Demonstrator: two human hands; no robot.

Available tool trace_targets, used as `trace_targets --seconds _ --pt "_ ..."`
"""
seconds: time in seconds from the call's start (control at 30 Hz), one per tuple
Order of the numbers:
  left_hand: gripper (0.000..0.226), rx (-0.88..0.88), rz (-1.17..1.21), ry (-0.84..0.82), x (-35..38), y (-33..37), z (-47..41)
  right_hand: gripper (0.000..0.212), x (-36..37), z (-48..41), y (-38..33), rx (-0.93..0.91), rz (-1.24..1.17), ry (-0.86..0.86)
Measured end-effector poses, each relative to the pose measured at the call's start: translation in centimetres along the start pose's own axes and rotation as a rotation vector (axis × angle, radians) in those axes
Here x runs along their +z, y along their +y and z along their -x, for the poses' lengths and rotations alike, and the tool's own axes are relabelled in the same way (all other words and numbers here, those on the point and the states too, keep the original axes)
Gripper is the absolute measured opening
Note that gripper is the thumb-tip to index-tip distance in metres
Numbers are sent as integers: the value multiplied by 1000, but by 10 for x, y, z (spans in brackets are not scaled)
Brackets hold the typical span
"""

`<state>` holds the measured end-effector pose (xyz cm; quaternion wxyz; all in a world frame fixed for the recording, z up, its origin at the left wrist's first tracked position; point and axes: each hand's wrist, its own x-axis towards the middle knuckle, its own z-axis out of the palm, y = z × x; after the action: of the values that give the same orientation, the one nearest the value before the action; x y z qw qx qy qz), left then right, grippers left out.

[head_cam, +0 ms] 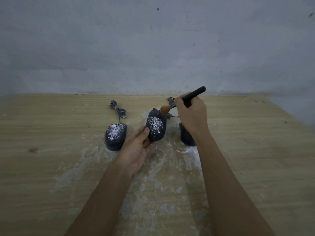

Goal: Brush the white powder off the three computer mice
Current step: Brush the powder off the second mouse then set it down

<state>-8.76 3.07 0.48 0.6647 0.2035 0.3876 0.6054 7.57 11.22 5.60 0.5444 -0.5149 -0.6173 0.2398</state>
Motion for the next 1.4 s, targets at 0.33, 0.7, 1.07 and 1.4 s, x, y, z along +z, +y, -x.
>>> trace_targets --seconds 0.33,0.7,1.07,1.4 --pt "35 1 21 24 1 1 -1 18 -2 3 -3 -53 109 -189" --pt "38 -8 64 36 1 2 1 12 -5 4 -5 -47 49 -191" --pt "35 31 79 21 4 2 2 13 -8 3 -10 -96 24 -225" --pt "35 51 92 54 7 5 4 16 -9 5 -11 -89 18 -294"
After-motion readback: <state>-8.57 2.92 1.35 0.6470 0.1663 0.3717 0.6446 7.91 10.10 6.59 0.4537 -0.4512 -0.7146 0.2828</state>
